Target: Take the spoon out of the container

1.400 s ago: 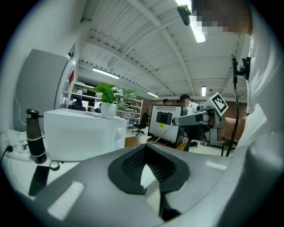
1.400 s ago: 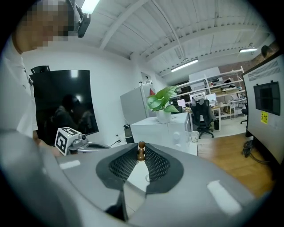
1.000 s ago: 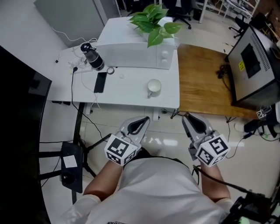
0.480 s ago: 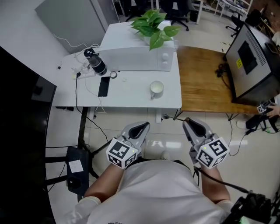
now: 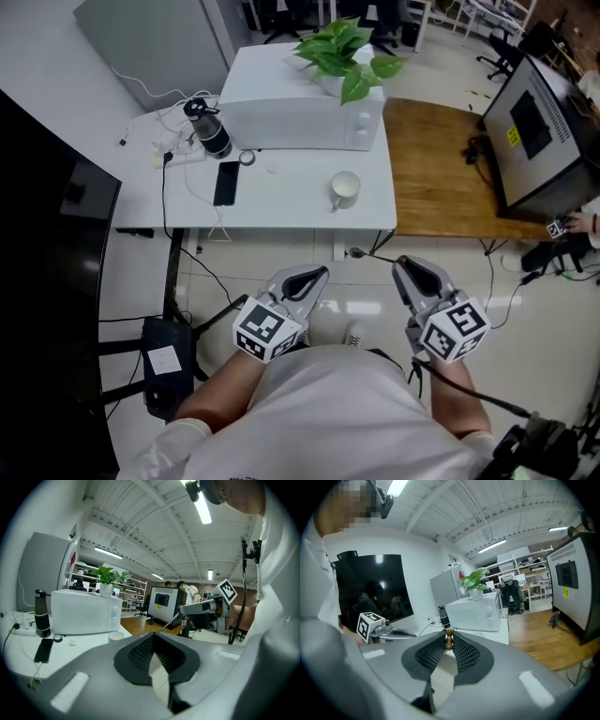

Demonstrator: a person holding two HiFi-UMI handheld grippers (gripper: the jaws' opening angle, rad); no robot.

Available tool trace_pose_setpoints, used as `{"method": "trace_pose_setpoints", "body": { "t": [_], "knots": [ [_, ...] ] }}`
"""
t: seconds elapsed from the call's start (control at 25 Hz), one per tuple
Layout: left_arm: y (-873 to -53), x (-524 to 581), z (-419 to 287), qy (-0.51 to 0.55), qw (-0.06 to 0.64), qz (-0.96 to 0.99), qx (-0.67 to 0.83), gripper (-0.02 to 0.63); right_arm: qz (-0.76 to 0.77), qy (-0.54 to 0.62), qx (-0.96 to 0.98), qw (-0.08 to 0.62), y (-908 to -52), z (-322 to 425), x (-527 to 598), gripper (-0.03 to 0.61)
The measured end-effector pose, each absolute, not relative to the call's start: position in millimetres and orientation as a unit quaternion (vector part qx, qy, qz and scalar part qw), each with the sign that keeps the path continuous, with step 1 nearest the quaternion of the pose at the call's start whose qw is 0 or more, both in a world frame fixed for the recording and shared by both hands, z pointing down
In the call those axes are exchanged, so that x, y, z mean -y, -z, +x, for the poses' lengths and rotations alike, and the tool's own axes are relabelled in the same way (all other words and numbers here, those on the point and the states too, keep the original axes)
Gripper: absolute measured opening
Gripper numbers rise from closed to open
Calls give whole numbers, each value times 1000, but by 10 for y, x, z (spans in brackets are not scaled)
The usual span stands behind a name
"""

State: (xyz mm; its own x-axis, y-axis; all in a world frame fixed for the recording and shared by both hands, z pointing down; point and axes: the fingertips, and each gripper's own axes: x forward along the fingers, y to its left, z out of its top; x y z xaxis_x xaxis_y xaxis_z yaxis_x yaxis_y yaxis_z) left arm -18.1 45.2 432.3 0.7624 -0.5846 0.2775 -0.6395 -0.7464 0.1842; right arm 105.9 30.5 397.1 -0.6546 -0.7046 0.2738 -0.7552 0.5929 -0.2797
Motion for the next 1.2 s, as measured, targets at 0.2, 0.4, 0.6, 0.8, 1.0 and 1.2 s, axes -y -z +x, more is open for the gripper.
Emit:
{"method": "trace_pose_setpoints", "body": {
  "t": [0.2,0.4,0.6,0.8,1.0,1.2],
  "knots": [
    [-4331,-464,-280,-97,141,928,329,5,414,-188,888,71,-3970,982,-342,57],
    [-4292,-457,-303,-95,135,930,329,4,415,-187,887,74,-3964,965,-361,57],
    [-4289,-454,-324,-99,132,930,330,5,415,-183,888,75,-3967,938,-361,57],
    [-4309,-478,-327,-98,134,929,330,4,417,-186,887,71,-3971,922,-369,57],
    [-4293,-460,-321,-96,133,929,332,4,416,-186,887,71,-3969,934,-371,57],
    [-4284,-454,-309,-98,132,929,331,3,417,-186,887,69,-3971,952,-373,57]
  ]
}}
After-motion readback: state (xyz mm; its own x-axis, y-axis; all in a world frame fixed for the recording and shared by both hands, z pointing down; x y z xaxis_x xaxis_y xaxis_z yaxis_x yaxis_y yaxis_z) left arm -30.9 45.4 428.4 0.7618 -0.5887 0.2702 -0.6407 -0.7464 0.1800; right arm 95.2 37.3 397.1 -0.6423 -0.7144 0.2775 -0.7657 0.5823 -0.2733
